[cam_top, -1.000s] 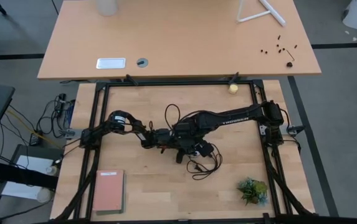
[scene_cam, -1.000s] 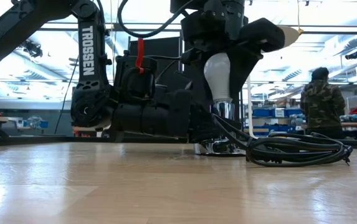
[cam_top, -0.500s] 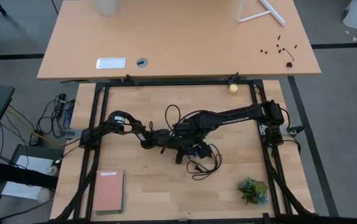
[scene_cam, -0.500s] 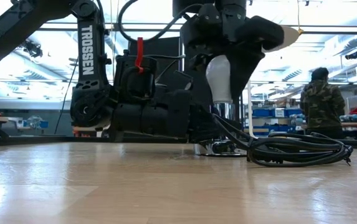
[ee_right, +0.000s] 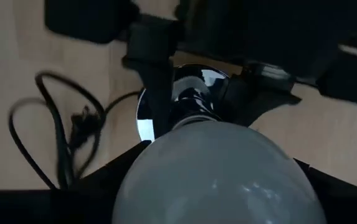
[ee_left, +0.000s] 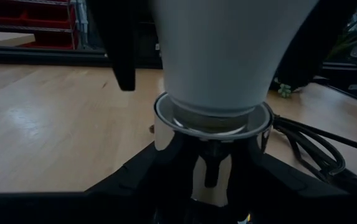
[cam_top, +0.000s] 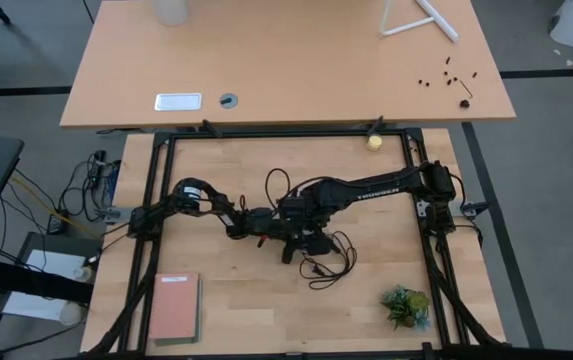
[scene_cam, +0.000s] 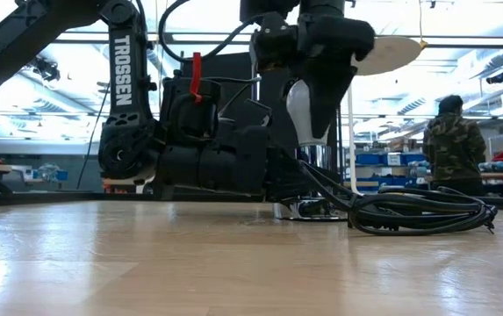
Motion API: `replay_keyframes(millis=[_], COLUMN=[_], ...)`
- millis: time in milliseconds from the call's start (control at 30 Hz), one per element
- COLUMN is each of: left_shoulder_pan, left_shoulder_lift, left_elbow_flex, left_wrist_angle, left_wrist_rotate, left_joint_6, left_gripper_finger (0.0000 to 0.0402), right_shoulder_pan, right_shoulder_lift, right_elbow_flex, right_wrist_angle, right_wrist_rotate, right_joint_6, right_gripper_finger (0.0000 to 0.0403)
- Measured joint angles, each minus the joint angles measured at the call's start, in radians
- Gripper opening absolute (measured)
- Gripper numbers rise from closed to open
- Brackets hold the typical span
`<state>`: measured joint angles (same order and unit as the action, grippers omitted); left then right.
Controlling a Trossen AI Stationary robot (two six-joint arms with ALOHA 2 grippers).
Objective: Screw lightbulb
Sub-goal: Insert the white lightbulb into the silver lamp
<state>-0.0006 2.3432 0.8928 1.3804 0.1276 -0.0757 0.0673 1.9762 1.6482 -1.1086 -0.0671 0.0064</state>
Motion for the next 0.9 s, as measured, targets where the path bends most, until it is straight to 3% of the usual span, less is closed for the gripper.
replay_keyframes(millis=[400, 900], left_shoulder_pan=[0.000, 0.000], left_shoulder_lift=[0.000, 0.000], left_elbow_flex=[0.000, 0.002], left_wrist_angle=[-0.003, -0.008], left_wrist_rotate=[-0.006, 0.009], left_joint_6=[-0.003, -0.007], left_gripper_finger=[0.0189, 0.0189], right_shoulder_pan=[0.013, 0.014], right_shoulder_lift=[0.002, 0.002], right_elbow_flex=[0.000, 0.000], right_wrist_angle=[0.045, 0.009], right_wrist_rotate=[-0.010, -0.002], right_joint_6=[0.476, 0.851], right_gripper_finger=[0.0272, 0.0269])
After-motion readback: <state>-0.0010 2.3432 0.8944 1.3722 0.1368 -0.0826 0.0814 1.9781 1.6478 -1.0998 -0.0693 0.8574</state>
